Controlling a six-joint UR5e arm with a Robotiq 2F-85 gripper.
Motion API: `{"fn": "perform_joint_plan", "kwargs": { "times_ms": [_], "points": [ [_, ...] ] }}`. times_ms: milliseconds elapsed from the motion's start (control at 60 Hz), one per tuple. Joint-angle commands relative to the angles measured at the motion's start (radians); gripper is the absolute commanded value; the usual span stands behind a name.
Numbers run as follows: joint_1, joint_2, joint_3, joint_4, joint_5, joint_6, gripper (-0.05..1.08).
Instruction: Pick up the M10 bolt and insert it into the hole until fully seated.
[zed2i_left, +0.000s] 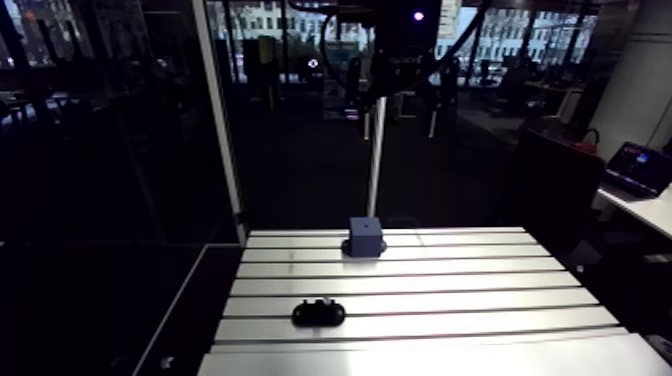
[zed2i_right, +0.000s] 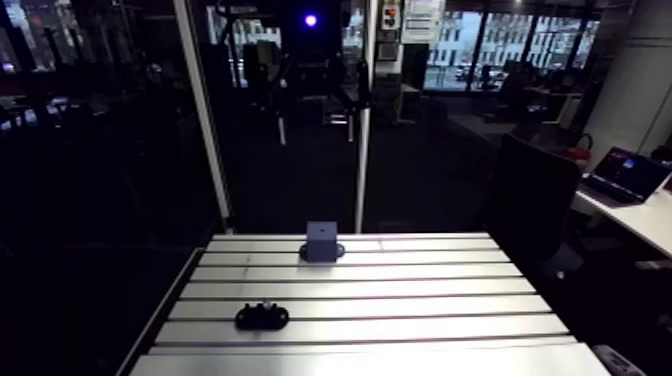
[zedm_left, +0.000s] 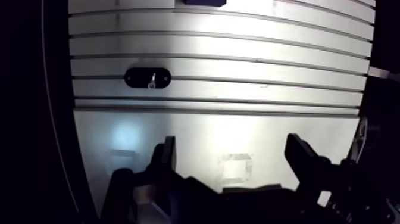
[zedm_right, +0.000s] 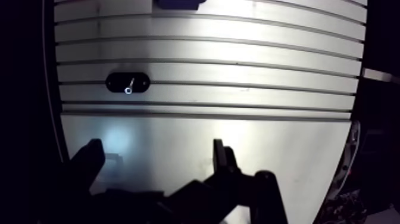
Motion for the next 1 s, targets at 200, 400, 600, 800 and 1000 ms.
{"fn": "perform_joint_plan", "kwargs": {
  "times_ms": [200,400,600,800,1000],
  "points": [
    [0.0,0.008,0.003,-0.001,0.002,0.001,0.01],
    [-0.002,0.004,0.012,-0.005,0.001,0.01,0.01],
    [0.007,-0.005,0.065,-0.1,0.016,0.01,0.01],
    [0.007,-0.01,0.104,-0.117,0.098,0.015,0.01],
    [0.014,-0.019,0.173,-0.245,0.11,0.021,0.01]
  ]
}}
